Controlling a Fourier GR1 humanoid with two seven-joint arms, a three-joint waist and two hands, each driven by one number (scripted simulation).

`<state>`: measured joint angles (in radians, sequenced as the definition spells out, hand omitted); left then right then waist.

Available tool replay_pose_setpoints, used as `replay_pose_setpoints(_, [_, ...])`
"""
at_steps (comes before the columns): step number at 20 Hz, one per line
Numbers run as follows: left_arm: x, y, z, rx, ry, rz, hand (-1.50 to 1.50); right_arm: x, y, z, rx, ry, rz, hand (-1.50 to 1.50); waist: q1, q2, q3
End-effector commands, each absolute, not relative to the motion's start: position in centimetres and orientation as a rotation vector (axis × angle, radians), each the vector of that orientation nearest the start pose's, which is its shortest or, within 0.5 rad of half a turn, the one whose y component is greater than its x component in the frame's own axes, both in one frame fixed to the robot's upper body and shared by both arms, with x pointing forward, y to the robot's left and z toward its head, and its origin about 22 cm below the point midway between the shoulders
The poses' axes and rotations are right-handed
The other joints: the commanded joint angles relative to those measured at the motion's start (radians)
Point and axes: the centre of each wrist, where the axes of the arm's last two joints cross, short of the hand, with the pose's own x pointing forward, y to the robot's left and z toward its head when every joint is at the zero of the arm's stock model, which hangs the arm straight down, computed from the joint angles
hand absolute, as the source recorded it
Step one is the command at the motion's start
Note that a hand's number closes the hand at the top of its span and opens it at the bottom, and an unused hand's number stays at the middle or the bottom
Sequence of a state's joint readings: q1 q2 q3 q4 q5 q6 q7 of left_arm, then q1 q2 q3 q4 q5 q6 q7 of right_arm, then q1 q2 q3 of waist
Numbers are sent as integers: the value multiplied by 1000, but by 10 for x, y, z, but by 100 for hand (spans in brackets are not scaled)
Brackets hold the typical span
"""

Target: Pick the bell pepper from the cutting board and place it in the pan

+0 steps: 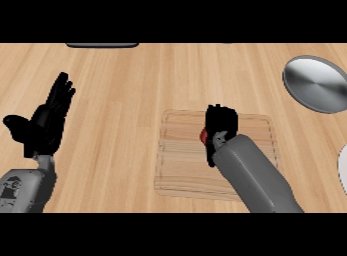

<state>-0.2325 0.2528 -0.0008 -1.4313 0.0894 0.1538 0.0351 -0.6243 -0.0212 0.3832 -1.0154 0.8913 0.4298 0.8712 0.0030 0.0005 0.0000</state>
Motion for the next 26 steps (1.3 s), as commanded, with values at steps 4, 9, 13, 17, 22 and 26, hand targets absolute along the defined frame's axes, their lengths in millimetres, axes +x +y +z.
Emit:
replay_pose_setpoints(4, [297, 280, 61, 201, -1620, -62, 0, 345, -68, 26, -769, -626, 1382, 150, 9, 0, 0])
replay_pose_setpoints(9, [282, 276, 40, 195, -1611, -67, 0, 347, -75, 8, -810, -629, 1419, 150, 8, 0, 0])
replay_pose_setpoints(13, [279, 266, 45, 215, -1624, -55, 0, 344, -82, 20, -809, -658, 1412, 150, 1, -1, 0])
replay_pose_setpoints(17, [294, 285, 45, 219, -1592, -14, 0, 298, -133, -2, -593, -902, 1538, 150, -30, -8, 0])
replay_pose_setpoints(22, [277, 272, 37, 220, -1604, -28, 0, 271, -176, 33, -587, -1161, 1480, 150, -30, -12, 0])
replay_pose_setpoints(26, [289, 276, 40, 222, -1593, -19, 0, 276, -197, 72, -807, -1454, 1328, 150, -42, -9, 0])
